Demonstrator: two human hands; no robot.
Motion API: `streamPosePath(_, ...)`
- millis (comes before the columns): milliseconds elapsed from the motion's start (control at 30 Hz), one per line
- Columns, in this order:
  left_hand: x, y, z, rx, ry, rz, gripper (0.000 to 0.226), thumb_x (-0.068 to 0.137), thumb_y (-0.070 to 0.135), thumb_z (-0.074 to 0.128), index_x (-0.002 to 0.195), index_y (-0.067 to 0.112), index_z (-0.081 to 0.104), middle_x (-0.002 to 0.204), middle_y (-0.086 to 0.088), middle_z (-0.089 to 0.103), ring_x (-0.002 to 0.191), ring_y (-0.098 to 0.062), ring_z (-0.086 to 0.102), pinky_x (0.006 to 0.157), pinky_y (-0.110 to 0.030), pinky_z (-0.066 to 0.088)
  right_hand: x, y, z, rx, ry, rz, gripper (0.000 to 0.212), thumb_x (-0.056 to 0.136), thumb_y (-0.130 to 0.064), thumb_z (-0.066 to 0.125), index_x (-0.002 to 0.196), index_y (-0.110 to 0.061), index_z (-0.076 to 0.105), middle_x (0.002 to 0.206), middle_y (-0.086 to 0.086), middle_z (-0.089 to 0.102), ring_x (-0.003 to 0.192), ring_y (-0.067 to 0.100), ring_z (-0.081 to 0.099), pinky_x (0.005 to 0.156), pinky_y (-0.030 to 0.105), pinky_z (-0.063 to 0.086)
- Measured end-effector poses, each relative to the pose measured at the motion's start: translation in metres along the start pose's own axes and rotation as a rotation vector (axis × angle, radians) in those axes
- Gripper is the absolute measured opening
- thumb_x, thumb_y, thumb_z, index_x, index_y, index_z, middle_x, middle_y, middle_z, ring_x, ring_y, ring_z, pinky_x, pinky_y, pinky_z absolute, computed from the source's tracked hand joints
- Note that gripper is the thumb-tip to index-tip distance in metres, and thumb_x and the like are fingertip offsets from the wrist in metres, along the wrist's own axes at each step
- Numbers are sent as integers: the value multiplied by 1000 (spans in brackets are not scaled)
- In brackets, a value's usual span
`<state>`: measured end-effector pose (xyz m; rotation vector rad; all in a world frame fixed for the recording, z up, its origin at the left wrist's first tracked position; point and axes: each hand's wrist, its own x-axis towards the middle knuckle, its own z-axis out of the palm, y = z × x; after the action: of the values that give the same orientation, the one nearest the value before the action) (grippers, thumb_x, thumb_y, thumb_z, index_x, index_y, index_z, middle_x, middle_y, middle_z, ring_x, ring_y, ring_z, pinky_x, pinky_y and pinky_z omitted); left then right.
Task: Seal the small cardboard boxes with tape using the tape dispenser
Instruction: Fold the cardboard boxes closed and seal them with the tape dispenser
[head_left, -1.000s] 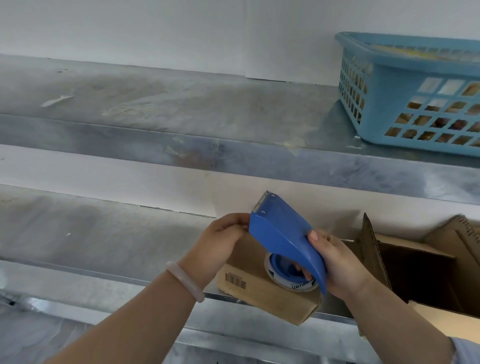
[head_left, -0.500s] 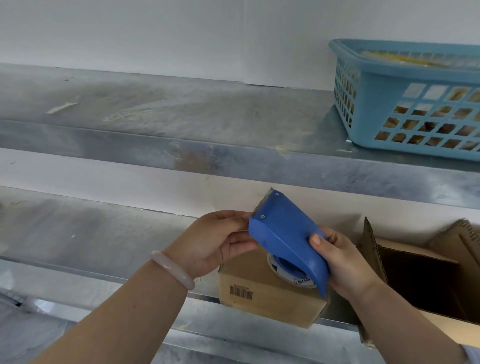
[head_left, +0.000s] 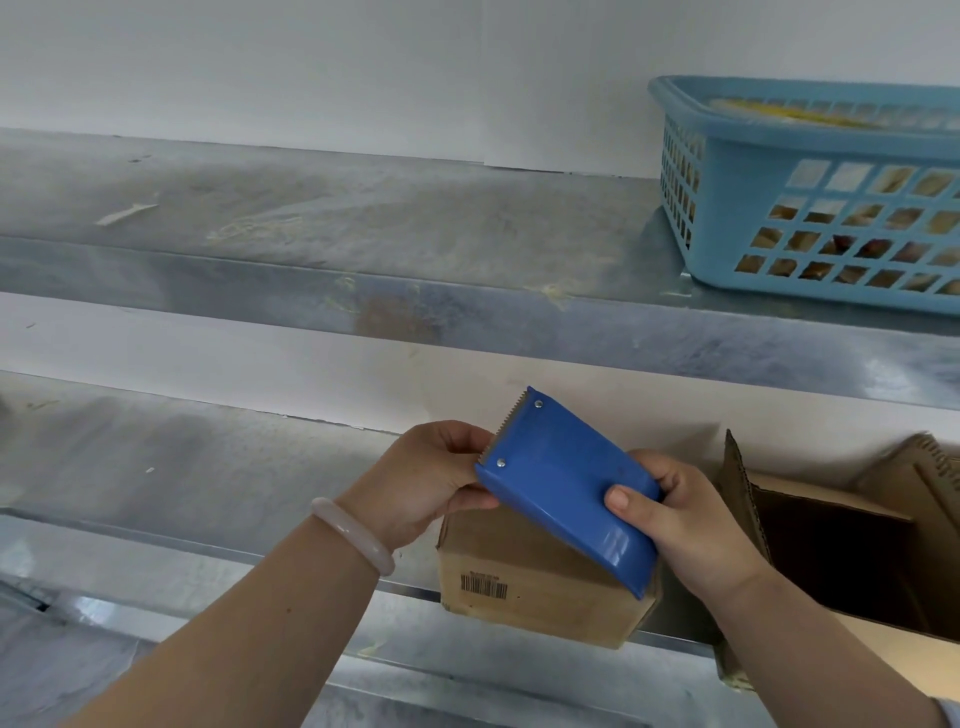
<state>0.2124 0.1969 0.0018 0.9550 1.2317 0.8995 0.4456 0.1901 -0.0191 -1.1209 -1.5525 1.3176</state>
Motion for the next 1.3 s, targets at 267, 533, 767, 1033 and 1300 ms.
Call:
streamPosePath(267,-3,12,-1,340,0,161,15,93,-2,52,89,6,65,77,-4,66,60,-3,62,57,-14,49,-9,-9,-13,-161,-24,-38,55,52,-53,73,77,-4,64,67,3,66,61,12,64,56,18,48)
streamPosePath(533,-3,16,8,277,-8,203,21,98,3,48,110,9,65,102,-17,69,75,-14,65,58,-17,50,-10,-20,-24,-243,-19,-81,60,47,-57,76,78,-7,66,72,6,67,63,12,64,56,16,47)
streamPosePath(767,4,17,8,81,-101,75,34,88,-10,55,117,8,64,111,-24,67,90,-25,71,72,-28,58,-3,-23,-33,-241,-24,-20,64,49,-61,73,87,-9,68,76,5,70,66,14,67,58,18,50)
streamPosePath(1033,3,1,16,341,152,171,29,84,-9,61,97,17,68,85,-4,69,59,0,66,50,-12,49,-2,-7,-27,-244,-39,52,64,54,-63,70,90,-10,70,80,6,72,71,20,69,63,24,51)
streamPosePath(1300,8,7,16,597,155,285,39,82,-6,60,86,32,64,78,11,65,63,5,59,56,-4,43,2,-2,-28,-220,-45,107,78,50,-76,71,92,-11,70,82,9,72,71,21,68,65,28,50)
